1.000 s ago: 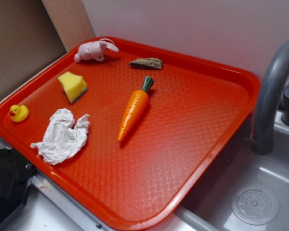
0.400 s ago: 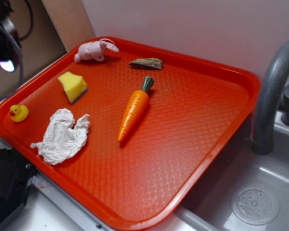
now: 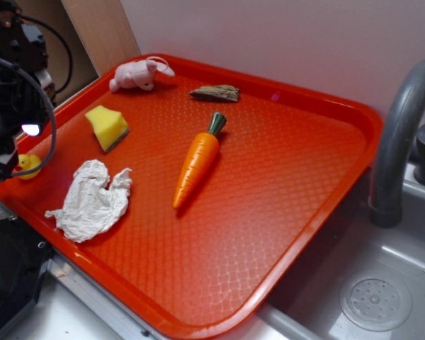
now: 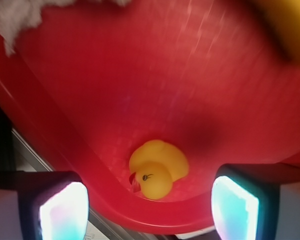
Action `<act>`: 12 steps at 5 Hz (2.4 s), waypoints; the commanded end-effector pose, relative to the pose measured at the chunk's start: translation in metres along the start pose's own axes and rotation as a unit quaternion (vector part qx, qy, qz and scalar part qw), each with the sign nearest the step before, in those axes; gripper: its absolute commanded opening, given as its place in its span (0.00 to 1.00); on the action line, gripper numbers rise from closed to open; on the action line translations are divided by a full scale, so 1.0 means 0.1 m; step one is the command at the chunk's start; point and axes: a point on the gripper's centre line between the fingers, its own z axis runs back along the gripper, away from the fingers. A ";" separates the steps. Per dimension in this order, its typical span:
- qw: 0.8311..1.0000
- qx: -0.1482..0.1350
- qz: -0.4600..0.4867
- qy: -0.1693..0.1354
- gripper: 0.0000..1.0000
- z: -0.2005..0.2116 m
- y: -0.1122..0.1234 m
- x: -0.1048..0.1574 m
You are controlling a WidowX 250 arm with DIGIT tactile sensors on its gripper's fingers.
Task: Grab the yellow duck.
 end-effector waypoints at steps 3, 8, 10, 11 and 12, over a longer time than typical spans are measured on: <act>0.996 -0.024 0.090 -0.016 1.00 -0.33 0.07 -0.01; 0.889 -0.020 0.414 -0.192 0.00 1.05 0.20 0.44; 0.831 -0.082 0.519 -0.183 0.00 1.92 0.23 0.80; 0.823 -0.082 0.525 -0.201 0.00 2.17 0.26 0.84; 0.805 -0.090 0.526 -0.259 0.00 2.22 0.32 0.74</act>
